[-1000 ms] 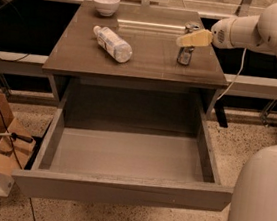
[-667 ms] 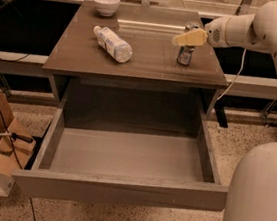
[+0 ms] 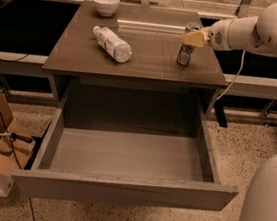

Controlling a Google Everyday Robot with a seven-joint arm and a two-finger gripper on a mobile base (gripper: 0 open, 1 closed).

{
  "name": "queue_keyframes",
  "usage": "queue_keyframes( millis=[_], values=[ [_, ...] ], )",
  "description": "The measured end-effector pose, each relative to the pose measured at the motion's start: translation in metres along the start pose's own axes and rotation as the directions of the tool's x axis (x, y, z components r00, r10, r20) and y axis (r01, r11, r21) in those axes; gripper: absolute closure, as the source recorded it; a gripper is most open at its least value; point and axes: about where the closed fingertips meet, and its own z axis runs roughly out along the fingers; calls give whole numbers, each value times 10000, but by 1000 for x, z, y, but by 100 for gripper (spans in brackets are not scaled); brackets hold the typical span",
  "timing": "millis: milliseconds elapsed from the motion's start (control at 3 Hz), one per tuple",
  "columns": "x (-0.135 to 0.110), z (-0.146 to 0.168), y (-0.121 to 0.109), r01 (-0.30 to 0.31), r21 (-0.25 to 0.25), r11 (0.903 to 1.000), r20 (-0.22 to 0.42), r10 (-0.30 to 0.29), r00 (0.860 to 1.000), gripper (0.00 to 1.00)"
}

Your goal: Place redbull can into top drawer

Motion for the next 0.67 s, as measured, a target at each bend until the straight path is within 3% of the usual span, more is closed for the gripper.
queue_keyframes(
  millis=[333, 667],
  values=[
    [1, -28, 10, -210, 494, 9986, 12, 210, 9998, 85],
    [-4, -72, 36, -396, 984, 9944, -26, 401, 9992, 100]
  ],
)
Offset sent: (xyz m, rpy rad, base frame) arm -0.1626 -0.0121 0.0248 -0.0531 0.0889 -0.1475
